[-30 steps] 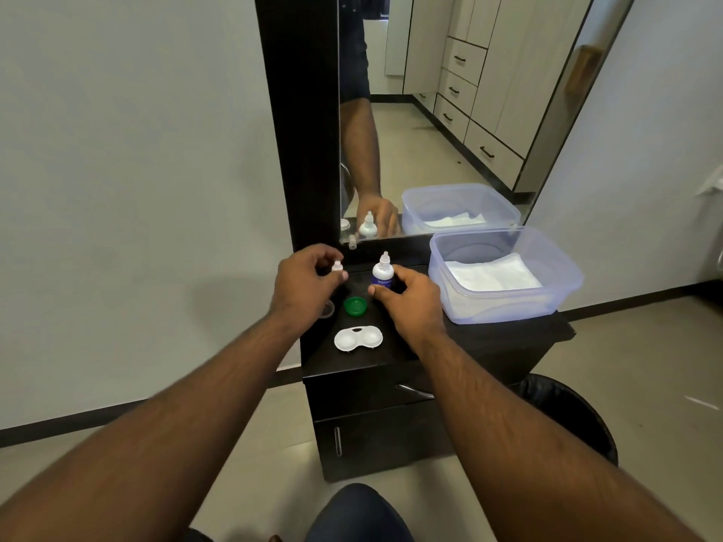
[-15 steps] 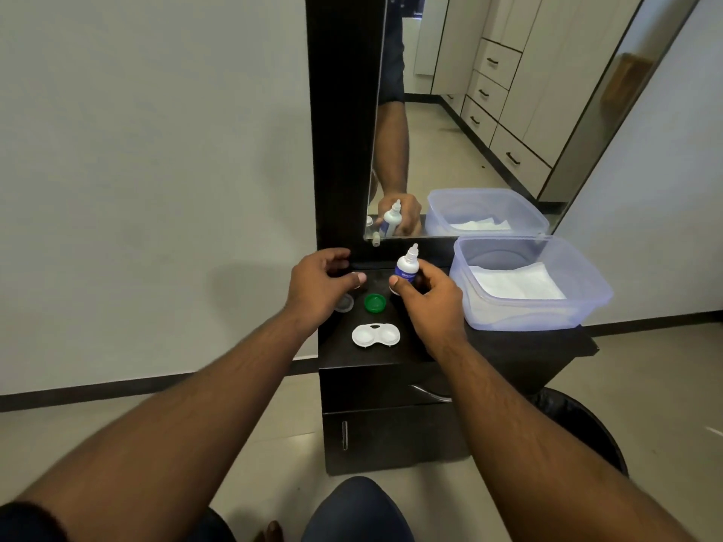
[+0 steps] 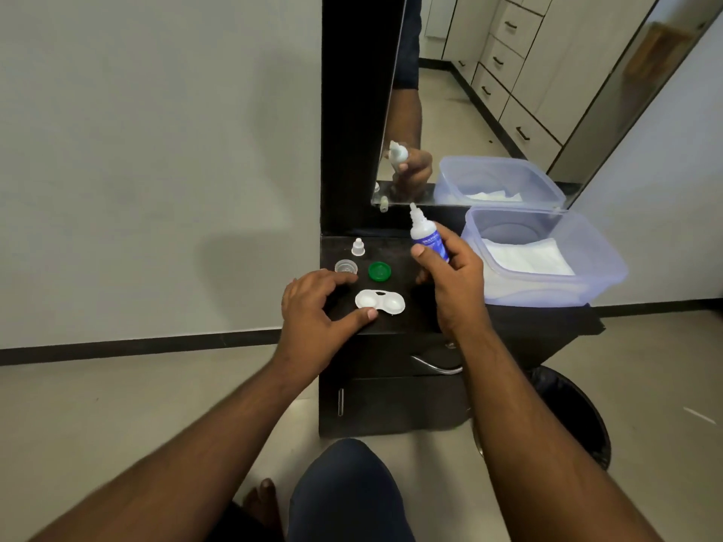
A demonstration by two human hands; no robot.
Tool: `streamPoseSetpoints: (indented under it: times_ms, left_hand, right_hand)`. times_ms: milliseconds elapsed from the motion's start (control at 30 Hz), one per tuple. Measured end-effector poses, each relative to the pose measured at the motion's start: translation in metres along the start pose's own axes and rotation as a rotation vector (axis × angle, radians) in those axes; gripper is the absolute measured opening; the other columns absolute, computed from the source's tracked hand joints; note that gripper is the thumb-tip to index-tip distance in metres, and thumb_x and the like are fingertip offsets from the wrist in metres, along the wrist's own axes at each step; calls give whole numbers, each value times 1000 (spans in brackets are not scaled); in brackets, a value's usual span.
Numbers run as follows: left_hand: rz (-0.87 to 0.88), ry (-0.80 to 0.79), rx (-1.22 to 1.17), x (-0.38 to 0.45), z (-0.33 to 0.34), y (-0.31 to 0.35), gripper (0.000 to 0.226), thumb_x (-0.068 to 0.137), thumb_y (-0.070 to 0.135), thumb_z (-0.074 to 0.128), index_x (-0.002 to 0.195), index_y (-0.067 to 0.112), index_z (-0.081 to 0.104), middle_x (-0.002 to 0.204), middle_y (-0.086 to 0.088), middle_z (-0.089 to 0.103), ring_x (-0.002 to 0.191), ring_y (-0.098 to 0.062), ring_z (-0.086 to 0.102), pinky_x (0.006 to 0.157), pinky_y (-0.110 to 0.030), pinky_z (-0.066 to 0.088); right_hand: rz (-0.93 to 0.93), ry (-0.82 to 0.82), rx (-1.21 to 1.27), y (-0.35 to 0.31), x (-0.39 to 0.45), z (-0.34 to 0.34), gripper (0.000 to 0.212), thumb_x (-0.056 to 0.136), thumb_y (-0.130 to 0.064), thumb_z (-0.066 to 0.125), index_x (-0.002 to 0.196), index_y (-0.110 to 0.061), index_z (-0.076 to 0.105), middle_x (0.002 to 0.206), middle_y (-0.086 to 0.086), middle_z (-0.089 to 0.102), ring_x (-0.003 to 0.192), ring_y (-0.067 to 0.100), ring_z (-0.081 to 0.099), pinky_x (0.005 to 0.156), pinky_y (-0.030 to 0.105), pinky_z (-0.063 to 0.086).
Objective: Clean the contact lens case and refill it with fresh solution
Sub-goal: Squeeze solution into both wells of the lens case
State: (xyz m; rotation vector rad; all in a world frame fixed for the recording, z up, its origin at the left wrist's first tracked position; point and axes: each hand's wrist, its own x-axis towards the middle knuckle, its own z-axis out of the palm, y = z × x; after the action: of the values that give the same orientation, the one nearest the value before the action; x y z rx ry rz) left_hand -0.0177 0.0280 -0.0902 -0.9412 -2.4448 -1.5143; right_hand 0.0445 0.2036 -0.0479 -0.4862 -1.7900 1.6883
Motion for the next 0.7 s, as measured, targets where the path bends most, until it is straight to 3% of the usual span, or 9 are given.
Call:
streamPoseSetpoints:
  times_ms: [100,233,300,467,533,633,700]
  left_hand:
    - [-4,18,80,-1,4,-2,57,65,64,64,109,28,69,106,4,61,103,-11,53,99,-54,36]
    - [-28,-18,82,1,3,-2,60,62,69,60,112,38,68,106,15,51,106,-3,44,101,-38,30]
    - [-44,-30,74,1,3,-2,52,63,67,63,107,40,69,106,18,50,109,-2,42,100,-35,29]
    - [-55,4,-53,-2,8,-7,42,64,61,70,98,35,69,107,13,58,116,-14,52,97,-53,41]
    - [-59,13,-81,-2,10,-10,47,63,60,71,102,33,68,110,12,59,121,-18,51,97,-54,41]
    - [-92,-4,-107,-3,11,-11,53,63,61,70,108,33,69,111,17,55,125,-15,47,100,-53,40]
    - [-97,-7,-134,-3,11,-11,50,63,60,71,106,34,71,108,19,54,123,-17,48,99,-54,41]
  right_hand:
    - [11,-29,81,-3,0,-4,42,73,-20,69,111,-23,51,106,4,59,67,7,54,53,22,48]
    - [15,-97,156,-2,1,-8,43,64,-25,74,102,-21,55,97,7,59,62,6,53,51,23,46]
    - [23,-138,172,0,3,-10,39,66,-20,74,102,-20,60,91,2,62,69,7,57,54,23,48]
    - [114,-313,326,0,0,-8,38,67,0,66,99,-20,67,87,-1,67,76,11,61,57,23,49]
    - [150,-379,373,0,-4,-5,34,64,-7,74,96,-18,68,84,-2,69,76,11,62,60,22,49]
    - [189,-380,408,0,-5,-4,55,50,-37,89,96,-15,68,84,-1,69,78,10,63,67,23,49]
    - [193,-350,409,2,-3,-3,61,49,-41,89,99,-14,67,87,1,69,81,13,63,71,25,51]
